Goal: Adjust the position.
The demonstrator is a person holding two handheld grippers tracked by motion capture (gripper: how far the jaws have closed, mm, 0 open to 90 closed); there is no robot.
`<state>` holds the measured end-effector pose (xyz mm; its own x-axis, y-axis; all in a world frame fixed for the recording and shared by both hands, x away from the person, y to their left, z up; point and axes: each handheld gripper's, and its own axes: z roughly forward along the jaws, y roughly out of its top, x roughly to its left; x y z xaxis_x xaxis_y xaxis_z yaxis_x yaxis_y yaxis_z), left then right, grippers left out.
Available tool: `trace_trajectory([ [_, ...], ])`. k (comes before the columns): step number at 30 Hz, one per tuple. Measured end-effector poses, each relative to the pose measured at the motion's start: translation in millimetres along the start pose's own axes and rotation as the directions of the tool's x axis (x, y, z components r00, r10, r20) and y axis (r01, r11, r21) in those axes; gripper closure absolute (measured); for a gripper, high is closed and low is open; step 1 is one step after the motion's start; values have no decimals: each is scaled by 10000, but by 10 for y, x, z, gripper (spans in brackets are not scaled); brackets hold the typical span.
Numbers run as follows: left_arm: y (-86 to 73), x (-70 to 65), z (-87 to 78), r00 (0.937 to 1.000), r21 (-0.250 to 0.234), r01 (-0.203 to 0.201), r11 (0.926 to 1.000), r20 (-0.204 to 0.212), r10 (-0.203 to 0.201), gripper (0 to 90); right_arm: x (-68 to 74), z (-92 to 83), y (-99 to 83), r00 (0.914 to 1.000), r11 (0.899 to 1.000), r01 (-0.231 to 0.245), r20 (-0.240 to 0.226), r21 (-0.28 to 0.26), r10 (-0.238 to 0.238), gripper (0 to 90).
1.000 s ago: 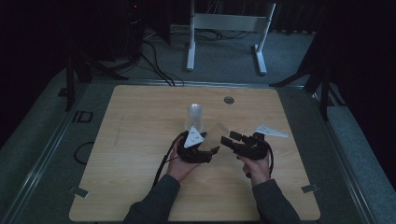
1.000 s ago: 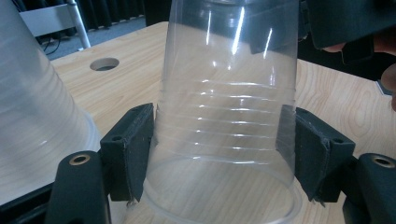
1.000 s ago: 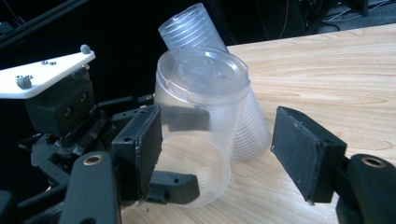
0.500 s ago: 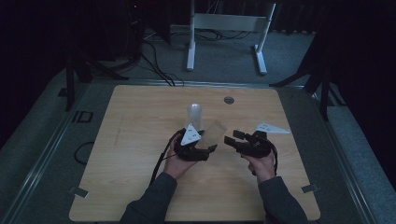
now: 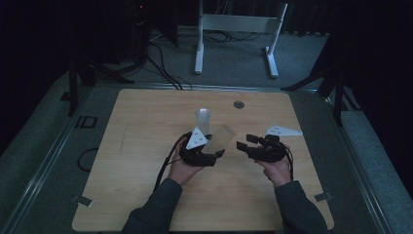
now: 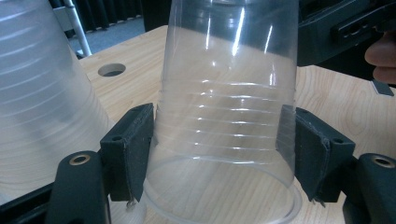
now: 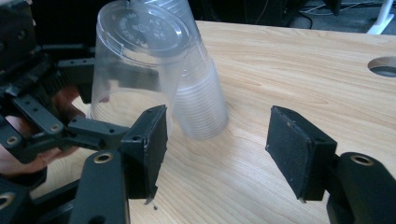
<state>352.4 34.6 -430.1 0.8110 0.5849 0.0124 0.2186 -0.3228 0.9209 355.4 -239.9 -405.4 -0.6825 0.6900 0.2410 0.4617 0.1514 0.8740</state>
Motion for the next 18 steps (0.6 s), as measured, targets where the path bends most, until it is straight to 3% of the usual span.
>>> trace_trajectory([
  [18, 28, 61, -85, 9997, 129, -59, 9999, 219, 56, 289, 58, -11, 131, 9891, 9869, 1260, 638, 1006, -1328, 380],
])
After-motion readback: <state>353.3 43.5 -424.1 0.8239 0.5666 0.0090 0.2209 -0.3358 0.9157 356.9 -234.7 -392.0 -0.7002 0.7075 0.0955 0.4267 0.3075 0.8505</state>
